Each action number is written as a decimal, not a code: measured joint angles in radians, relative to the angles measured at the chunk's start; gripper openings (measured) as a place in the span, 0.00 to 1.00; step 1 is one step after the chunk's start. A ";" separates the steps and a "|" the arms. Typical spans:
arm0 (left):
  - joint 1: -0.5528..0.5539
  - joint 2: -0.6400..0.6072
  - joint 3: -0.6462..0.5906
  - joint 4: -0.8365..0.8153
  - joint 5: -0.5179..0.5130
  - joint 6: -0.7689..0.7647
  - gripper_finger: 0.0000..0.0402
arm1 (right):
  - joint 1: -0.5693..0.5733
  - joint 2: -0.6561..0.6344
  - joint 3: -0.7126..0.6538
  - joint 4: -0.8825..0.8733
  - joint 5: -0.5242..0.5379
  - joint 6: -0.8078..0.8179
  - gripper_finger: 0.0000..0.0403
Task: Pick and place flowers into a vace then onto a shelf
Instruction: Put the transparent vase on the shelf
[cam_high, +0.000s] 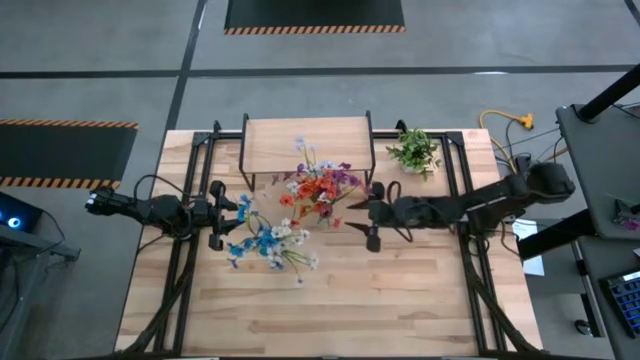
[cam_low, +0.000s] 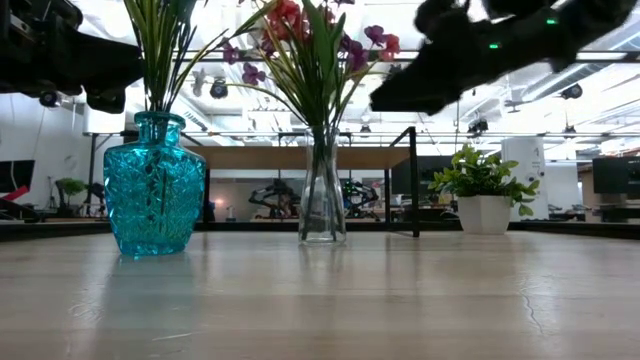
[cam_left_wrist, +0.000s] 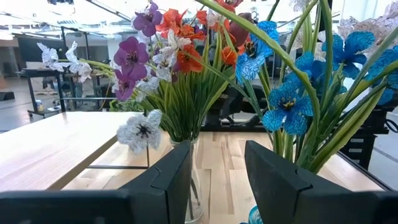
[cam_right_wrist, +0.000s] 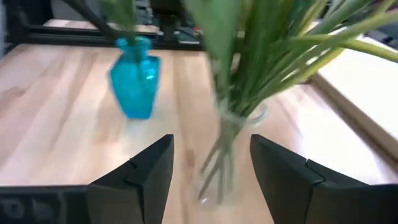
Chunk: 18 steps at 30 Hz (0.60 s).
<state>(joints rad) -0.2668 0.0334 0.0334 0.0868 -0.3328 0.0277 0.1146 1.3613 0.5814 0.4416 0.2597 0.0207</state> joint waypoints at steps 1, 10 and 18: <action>0.000 0.000 0.000 0.000 0.000 0.000 0.33 | 0.010 -0.018 -0.024 0.010 -0.001 0.004 0.50; 0.000 0.000 0.000 -0.001 0.000 0.000 0.33 | 0.085 -0.243 -0.275 0.146 0.053 0.033 0.45; 0.000 0.000 0.000 -0.001 -0.021 0.000 0.33 | 0.097 -0.509 -0.444 0.162 0.110 0.045 0.37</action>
<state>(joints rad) -0.2672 0.0338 0.0334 0.0856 -0.3542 0.0273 0.2115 0.8528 0.1370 0.6040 0.3698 0.0659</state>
